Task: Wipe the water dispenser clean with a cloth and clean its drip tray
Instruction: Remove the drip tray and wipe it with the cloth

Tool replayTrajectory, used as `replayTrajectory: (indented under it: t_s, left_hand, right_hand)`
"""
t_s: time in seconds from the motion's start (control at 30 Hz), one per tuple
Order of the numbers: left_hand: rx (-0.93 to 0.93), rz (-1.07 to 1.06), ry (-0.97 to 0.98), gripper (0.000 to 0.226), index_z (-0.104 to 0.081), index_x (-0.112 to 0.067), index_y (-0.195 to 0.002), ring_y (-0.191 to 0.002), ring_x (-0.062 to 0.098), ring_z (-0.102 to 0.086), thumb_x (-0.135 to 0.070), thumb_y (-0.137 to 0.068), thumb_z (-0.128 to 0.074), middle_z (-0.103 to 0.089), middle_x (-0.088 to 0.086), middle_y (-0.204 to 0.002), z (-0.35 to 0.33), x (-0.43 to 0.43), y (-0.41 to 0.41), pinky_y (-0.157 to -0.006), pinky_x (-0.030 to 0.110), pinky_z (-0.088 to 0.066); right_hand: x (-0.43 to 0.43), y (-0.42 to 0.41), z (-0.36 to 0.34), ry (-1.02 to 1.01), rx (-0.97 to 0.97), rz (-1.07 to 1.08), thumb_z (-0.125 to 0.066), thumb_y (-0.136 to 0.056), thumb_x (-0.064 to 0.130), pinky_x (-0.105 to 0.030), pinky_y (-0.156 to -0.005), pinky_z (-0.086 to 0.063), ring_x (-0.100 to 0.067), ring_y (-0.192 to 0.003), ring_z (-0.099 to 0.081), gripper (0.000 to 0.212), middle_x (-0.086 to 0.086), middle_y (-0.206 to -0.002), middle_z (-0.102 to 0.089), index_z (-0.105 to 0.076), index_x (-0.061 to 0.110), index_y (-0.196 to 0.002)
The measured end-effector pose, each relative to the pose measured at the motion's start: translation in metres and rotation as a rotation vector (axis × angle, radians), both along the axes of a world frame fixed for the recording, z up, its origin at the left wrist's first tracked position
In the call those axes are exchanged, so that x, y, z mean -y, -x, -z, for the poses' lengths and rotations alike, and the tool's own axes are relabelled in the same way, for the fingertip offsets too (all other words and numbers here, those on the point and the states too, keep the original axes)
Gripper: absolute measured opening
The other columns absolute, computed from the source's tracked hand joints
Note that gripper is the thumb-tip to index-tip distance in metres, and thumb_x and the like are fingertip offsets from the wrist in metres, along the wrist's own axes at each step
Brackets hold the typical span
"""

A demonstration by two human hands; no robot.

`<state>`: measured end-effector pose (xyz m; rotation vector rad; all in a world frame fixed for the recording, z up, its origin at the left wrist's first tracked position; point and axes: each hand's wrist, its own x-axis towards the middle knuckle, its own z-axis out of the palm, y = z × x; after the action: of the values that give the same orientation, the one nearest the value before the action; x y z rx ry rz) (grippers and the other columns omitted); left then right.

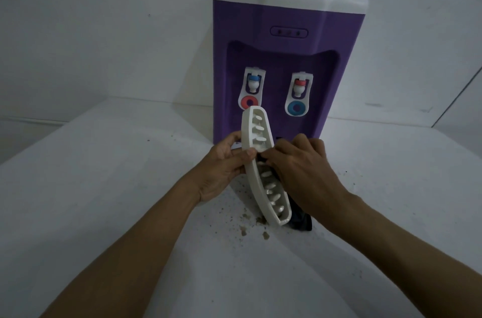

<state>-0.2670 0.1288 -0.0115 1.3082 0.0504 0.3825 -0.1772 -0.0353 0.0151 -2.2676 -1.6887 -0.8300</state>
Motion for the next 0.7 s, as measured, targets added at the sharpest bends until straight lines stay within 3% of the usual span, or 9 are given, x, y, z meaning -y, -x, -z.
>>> replayTrajectory:
  t_s: [0.13, 0.27, 0.47, 0.7]
  left_hand:
    - [0.017, 0.003, -0.007, 0.040, -0.054, -0.017, -0.122, -0.095, 0.015, -0.068, -0.013, -0.083, -0.062, -0.074, 0.001, -0.100, -0.003, 0.000, 0.001, -0.084, 0.028, -0.057]
    - [0.013, 0.007, 0.022, 0.039, -0.054, -0.016, -0.122, -0.096, 0.016, -0.068, -0.012, -0.084, -0.061, -0.074, 0.003, -0.102, -0.002, 0.002, 0.000, -0.084, 0.028, -0.057]
    - [0.007, 0.000, 0.020, 0.044, -0.051, -0.014, -0.127, -0.102, 0.019, -0.067, -0.015, -0.084, -0.061, -0.073, 0.002, -0.108, -0.003, 0.001, 0.001, -0.083, 0.028, -0.057]
    - [0.003, -0.003, -0.002, 0.047, -0.050, -0.016, -0.129, -0.103, 0.020, -0.068, -0.017, -0.083, -0.062, -0.074, 0.003, -0.107, -0.004, 0.004, -0.002, -0.090, 0.032, -0.056]
  right_hand:
    - [0.006, 0.001, 0.007, -0.151, -0.149, -0.026, -0.064, -0.087, 0.025, -0.036, -0.076, -0.041, -0.022, -0.086, -0.054, 0.018, -0.001, -0.100, -0.068, -0.067, 0.017, -0.103]
    - [0.014, 0.004, 0.023, -0.244, -0.247, -0.067, -0.050, -0.091, 0.031, -0.030, -0.077, -0.034, -0.019, -0.087, -0.053, 0.026, 0.002, -0.101, -0.068, -0.068, 0.020, -0.107]
    - [0.011, 0.004, 0.019, -0.138, -0.088, -0.118, -0.075, -0.077, 0.022, -0.032, -0.078, -0.033, -0.021, -0.086, -0.053, 0.032, 0.003, -0.103, -0.067, -0.067, 0.023, -0.109]
    - [0.014, 0.011, 0.008, 0.026, 0.032, -0.013, -0.087, -0.061, 0.026, -0.040, -0.075, -0.046, -0.026, -0.085, -0.057, 0.048, -0.001, -0.102, -0.066, -0.069, 0.023, -0.106]
